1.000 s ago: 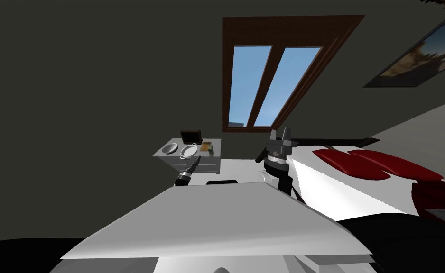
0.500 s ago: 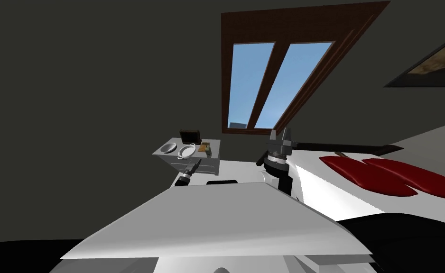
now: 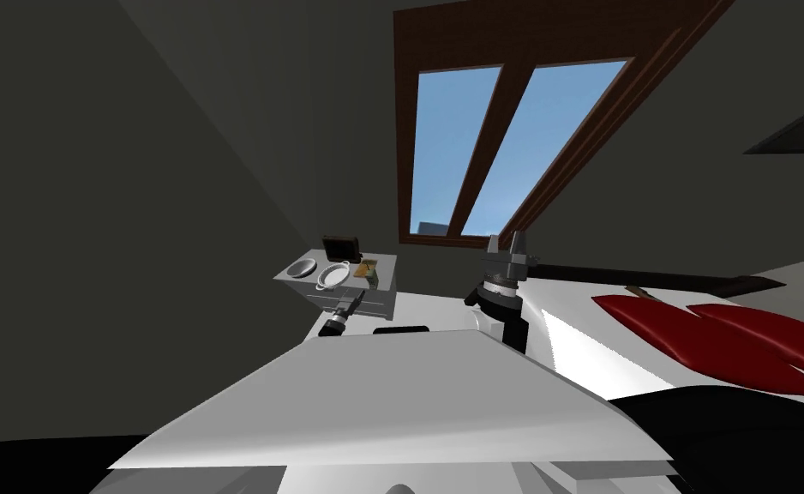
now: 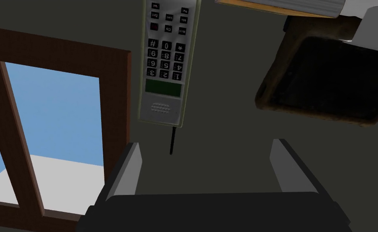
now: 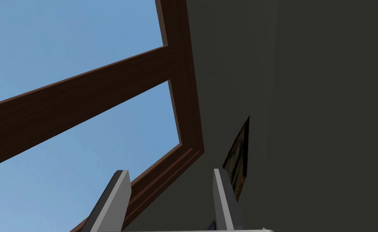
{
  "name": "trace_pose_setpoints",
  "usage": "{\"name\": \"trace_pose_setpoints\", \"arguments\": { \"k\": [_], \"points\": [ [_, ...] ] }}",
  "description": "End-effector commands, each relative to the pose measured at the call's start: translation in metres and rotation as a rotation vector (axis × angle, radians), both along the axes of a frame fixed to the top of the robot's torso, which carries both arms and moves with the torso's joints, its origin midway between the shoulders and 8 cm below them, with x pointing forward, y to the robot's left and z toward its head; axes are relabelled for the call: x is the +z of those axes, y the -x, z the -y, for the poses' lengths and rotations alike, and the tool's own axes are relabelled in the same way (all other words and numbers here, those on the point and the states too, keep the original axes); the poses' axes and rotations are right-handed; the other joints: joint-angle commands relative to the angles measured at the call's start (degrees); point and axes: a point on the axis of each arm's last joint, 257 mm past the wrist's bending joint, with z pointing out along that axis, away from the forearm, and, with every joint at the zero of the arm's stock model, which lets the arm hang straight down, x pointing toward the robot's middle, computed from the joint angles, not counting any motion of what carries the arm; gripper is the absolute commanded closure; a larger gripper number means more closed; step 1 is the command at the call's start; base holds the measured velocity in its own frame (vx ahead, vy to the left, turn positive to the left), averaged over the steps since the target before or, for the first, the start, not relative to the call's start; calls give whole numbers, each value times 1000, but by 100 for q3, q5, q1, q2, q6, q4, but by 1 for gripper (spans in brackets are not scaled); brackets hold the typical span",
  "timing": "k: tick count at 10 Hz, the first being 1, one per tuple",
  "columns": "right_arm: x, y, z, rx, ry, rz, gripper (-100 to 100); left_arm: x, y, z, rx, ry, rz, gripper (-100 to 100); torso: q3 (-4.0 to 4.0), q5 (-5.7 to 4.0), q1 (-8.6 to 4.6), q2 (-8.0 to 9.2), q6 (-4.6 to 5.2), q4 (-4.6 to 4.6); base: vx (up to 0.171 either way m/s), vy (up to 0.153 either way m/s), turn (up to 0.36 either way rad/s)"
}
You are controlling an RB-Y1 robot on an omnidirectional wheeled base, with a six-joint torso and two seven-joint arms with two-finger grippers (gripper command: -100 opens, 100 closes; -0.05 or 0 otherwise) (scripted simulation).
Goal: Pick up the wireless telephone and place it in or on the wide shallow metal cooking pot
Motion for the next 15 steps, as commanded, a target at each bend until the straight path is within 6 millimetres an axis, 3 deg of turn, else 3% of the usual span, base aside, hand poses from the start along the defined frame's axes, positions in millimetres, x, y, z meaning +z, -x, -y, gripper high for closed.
{"name": "trace_pose_setpoints", "arguments": {
  "k": [1, 6, 7, 8, 9, 10, 14, 15],
  "points": [
    [0, 0, 0, 0, 0, 0, 0, -6, -3, 7, 1, -18, 9, -100, 0, 0, 0, 0, 0, 0, 86, -93, 90],
    [0, 0, 0, 0, 0, 0, 0, -5, -13, 35, 24, 25, 35, -100, -3, 4, 21, -6, 0, -1, 86, -50, 35],
    [0, 0, 0, 0, 0, 0, 0, -6, -11, 32, 21, 18, 31, -100, -4, 5, 24, -7, 1, -1, 39, -11, 2],
    [0, 0, 0, 0, 0, 0, 0, -6, -11, 33, 21, 19, 32, 0, 3, 5, 31, 6, 0, 0, 7, -3, 1],
    [0, 0, 0, 0, 0, 0, 0, -6, -11, 33, 21, 19, 32, -100, 9, 6, 34, 17, 0, 3, 0, 0, 0],
    [0, 0, 0, 0, 0, 0, 0, -6, -11, 33, 21, 19, 32, 100, 12, 7, 36, 22, 0, 4, 0, 0, 0],
    [0, 0, 0, 0, 0, 0, 0, -6, -11, 33, 21, 19, 32, 100, 15, 7, 36, 26, 0, 5, 0, 0, 0],
    [0, 0, 0, 0, 0, 0, 0, -6, -11, 33, 21, 19, 32, 0, 15, 7, 36, 26, 0, 5, 0, 0, 0]
  ]
}}
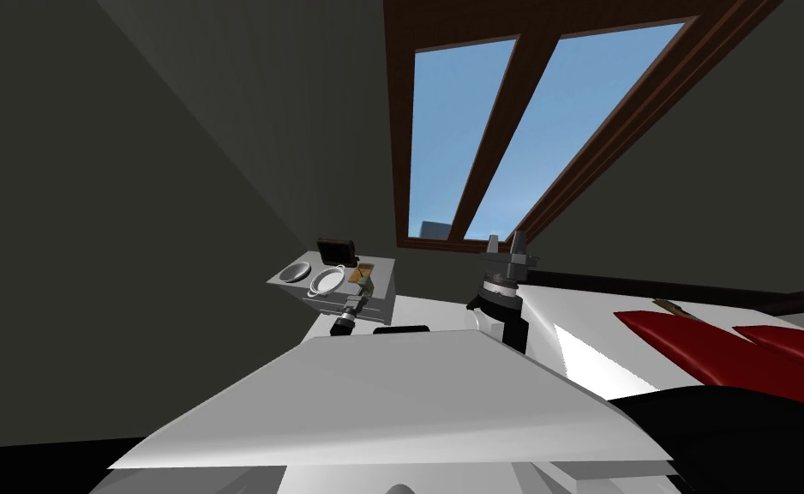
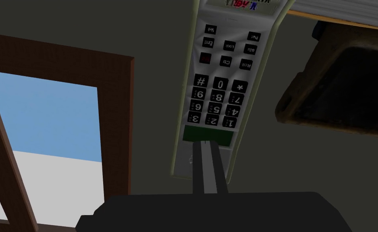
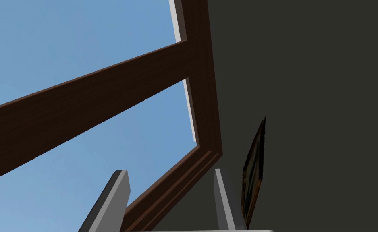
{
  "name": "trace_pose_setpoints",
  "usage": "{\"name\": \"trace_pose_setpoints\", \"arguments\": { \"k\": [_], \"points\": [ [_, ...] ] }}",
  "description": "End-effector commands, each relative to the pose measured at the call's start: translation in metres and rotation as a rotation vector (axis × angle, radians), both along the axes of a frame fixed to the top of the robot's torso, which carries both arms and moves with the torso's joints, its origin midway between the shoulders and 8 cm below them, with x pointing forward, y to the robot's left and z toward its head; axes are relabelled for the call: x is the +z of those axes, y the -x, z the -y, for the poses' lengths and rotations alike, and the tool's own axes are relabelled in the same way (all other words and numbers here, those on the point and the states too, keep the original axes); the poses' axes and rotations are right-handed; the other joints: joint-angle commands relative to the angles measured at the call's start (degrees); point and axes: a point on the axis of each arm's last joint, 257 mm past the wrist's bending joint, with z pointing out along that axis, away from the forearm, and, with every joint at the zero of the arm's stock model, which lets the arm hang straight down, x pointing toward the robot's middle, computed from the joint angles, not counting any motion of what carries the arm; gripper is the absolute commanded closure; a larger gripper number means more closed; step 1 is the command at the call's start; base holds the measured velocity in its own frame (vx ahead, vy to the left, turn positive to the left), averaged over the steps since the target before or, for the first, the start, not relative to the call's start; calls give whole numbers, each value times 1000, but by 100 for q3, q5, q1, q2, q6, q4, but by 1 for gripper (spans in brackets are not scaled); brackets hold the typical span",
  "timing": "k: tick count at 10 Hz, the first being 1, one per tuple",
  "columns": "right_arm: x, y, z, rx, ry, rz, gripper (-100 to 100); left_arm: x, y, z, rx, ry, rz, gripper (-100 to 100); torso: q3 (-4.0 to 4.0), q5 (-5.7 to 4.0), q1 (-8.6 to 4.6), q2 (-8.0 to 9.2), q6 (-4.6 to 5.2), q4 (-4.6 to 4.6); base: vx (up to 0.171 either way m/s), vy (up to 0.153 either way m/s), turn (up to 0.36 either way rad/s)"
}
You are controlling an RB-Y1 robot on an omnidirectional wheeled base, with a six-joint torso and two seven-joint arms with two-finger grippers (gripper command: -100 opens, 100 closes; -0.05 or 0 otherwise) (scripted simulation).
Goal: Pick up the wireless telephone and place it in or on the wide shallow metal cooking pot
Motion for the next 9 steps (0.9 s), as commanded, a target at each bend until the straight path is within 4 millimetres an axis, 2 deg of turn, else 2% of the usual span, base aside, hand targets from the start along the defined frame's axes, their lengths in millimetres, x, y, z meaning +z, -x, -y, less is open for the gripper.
{"name": "trace_pose_setpoints", "arguments": {
  "k": [1, 4, 8, 9],
  "points": [
    [0, 0, 0, 0, 0, 0, 0, -5, 3, -8, -10, -30, -13, -100, 0, 0, 0, 0, 0, 0, -7, -2, 5],
    [0, 0, 0, 0, 0, 0, 0, -22, 16, -25, -33, -102, -65, -100, 4, 0, 2, 8, 0, 1, -21, 0, 6],
    [0, 0, 0, 0, 0, 0, 0, -64, 43, -43, -45, -158, -193, -100, 16, 2, 6, 28, 0, 5, -60, 11, -20],
    [0, 0, 0, 0, 0, 0, 0, -64, 43, -43, -45, -158, -193, -100, 17, 2, 8, 30, 0, 6, -44, 11, -13]
  ]
}}
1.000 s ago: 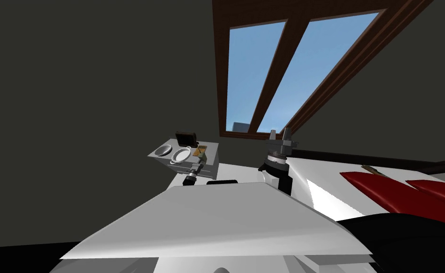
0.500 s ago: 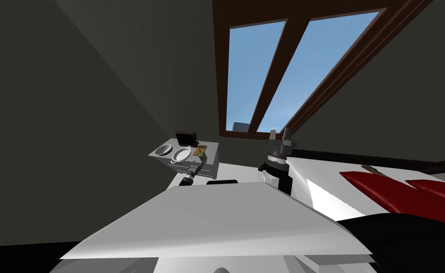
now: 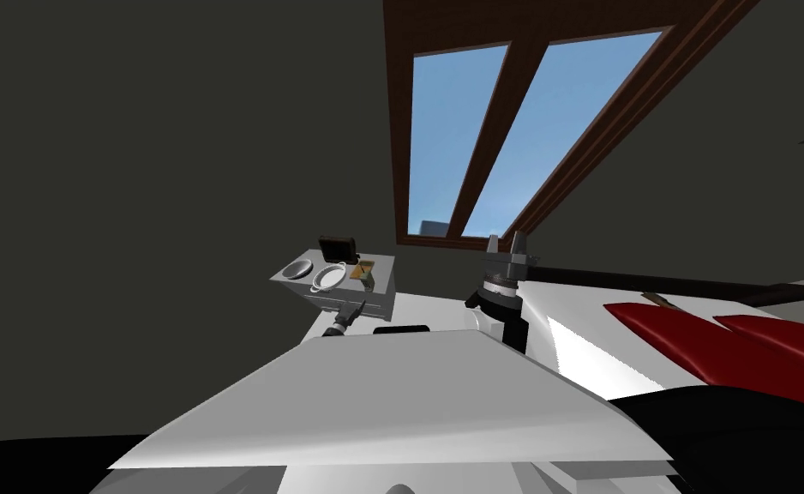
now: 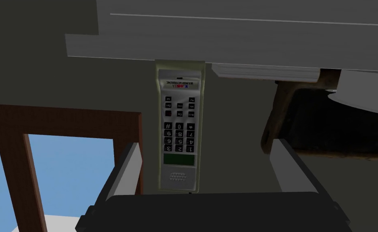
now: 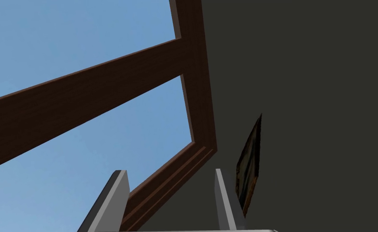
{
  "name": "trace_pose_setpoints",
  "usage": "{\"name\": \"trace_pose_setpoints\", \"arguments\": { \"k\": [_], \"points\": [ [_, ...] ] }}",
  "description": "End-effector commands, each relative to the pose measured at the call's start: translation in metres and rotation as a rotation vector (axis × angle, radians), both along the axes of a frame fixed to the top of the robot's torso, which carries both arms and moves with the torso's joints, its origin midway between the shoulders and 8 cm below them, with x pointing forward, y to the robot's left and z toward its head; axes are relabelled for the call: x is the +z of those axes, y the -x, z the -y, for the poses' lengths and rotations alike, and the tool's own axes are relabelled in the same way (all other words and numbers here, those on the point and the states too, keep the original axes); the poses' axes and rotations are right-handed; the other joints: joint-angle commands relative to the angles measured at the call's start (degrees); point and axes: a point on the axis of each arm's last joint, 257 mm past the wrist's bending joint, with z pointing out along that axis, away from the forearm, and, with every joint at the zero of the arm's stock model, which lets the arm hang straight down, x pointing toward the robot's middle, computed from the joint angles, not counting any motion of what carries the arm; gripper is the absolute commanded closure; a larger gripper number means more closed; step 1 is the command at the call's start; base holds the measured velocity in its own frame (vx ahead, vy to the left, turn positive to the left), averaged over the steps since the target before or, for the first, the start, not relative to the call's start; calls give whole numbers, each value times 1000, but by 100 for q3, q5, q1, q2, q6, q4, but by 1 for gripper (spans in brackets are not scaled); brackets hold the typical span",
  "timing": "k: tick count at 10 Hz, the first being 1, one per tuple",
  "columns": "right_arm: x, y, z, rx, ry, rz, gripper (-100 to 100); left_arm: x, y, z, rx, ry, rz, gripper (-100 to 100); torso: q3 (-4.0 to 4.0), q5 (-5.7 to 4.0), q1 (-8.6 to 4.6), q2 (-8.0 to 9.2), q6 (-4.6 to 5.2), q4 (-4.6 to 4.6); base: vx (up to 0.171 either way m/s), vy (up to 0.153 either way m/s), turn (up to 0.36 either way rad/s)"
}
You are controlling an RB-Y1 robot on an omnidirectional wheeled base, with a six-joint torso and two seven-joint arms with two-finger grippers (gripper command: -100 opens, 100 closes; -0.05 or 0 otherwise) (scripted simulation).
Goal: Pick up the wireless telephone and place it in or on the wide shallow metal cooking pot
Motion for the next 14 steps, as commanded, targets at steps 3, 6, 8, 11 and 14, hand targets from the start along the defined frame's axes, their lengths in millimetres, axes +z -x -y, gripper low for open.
{"name": "trace_pose_setpoints", "arguments": {
  "k": [3, 6, 8, 11, 14],
  "points": [
    [0, 0, 0, 0, 0, 0, 0, -10, -2, -10, 32, 34, -45, -100, 0, 1, 7, 0, 1, 0, -48, 23, -86],
    [0, 0, 0, 0, 0, 0, 0, 15, -28, 8, 54, 119, 19, -100, -15, 0, -2, -28, 1, -5, 21, 9, -51],
    [0, 0, 0, 0, 0, 0, 0, 26, -39, 21, 61, 158, 51, -100, -24, -1, -7, -42, 0, -9, 58, -1, -15],
    [0, 0, 0, 0, 0, 0, 0, 31, -44, 30, 64, 179, 67, -100, -29, -1, -6, -50, 0, -11, 57, 1, -8],
    [0, 0, 0, 0, 0, 0, 0, 32, -45, 31, 64, 180, 69, 100, -15, -1, -5, -24, -1, -6, 2, 0, 0]
  ]
}}
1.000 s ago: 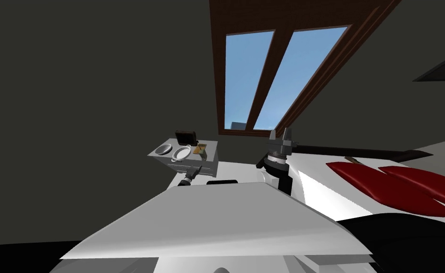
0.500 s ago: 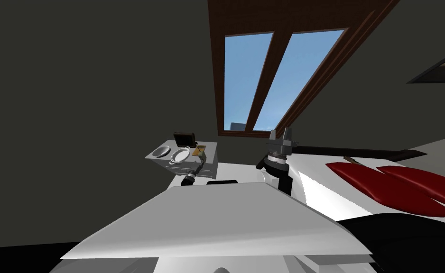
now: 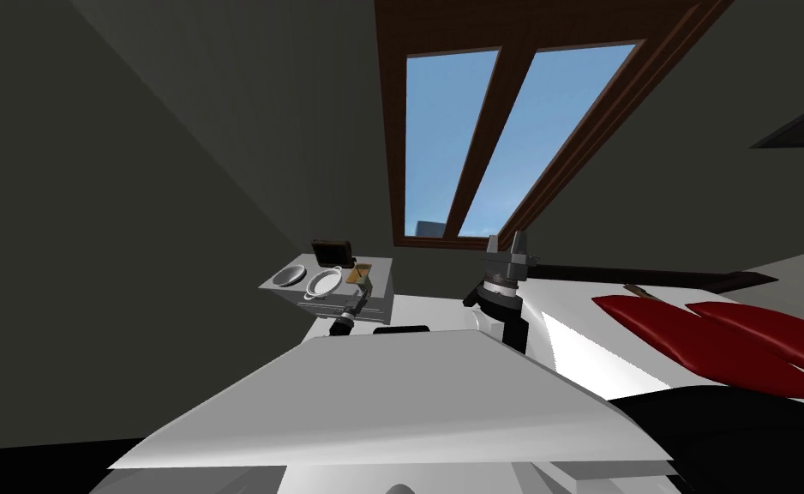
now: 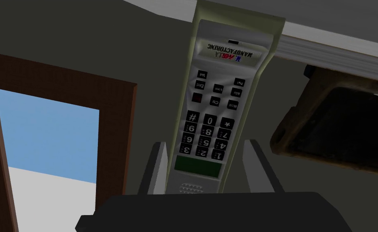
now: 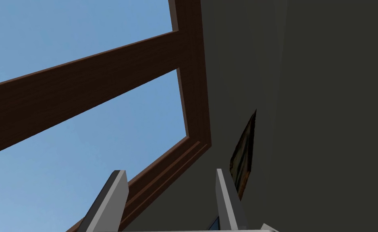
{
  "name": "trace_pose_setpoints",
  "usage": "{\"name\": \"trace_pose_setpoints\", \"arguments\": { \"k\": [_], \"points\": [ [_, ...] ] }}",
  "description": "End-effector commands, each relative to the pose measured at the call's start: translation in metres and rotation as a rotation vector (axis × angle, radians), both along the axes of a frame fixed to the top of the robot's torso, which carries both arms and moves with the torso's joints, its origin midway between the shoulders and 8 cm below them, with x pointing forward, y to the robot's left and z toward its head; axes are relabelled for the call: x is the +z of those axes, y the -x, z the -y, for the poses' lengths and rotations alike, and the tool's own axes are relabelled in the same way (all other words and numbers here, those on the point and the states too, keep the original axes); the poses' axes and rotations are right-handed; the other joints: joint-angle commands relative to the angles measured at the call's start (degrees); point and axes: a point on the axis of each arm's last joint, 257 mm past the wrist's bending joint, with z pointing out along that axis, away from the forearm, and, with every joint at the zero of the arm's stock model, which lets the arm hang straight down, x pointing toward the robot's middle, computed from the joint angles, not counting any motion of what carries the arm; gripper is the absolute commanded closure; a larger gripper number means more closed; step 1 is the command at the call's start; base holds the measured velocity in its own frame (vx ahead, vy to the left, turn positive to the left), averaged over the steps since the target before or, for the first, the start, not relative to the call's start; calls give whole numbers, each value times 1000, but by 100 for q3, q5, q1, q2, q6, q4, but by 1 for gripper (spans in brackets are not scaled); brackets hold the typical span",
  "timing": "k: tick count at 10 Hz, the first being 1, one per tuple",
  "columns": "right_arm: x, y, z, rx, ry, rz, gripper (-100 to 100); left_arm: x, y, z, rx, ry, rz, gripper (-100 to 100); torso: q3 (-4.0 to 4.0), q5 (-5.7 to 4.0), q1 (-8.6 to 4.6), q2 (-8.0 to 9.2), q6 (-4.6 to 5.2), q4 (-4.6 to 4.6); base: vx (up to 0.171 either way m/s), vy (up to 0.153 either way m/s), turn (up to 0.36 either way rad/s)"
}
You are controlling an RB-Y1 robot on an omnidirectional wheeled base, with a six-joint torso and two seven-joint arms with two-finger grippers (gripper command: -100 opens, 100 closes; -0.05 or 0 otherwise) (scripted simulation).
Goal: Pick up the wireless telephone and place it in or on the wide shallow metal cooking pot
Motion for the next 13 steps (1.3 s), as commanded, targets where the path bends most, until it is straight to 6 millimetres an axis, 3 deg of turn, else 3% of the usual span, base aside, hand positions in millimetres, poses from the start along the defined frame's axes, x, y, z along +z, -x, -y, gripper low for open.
{"name": "trace_pose_setpoints", "arguments": {
  "k": [1, 4, 5, 6, 12, 13],
  "points": [
    [0, 0, 0, 0, 0, 0, 0, 0, 0, 0, 0, 0, 0, 100, 0, 0, 0, 0, 0, 0, 0, 0, 0],
    [0, 0, 0, 0, 0, 0, 0, 0, 0, 0, 0, 0, 0, 100, 1, 0, 0, 1, 0, 0, 0, 0, 0],
    [0, 0, 0, 0, 0, 0, 0, 0, 0, 0, 0, 0, 0, 0, 1, 0, 0, 1, 0, 0, 0, 0, 0],
    [0, 0, 0, 0, 0, 0, 0, -6, 6, -15, -1, -23, -18, -100, 1, 0, 0, 1, 0, 0, -64, -11, 128],
    [0, 0, 0, 0, 0, 0, 0, -32, 39, -62, 66, -23, -97, -100, 35, 4, 16, 63, -4, 12, -129, 16, 222],
    [0, 0, 0, 0, 0, 0, 0, -23, 39, -65, 50, -62, -70, -100, 40, 2, 9, 69, -2, 14, -116, 35, 128]
  ]
}}
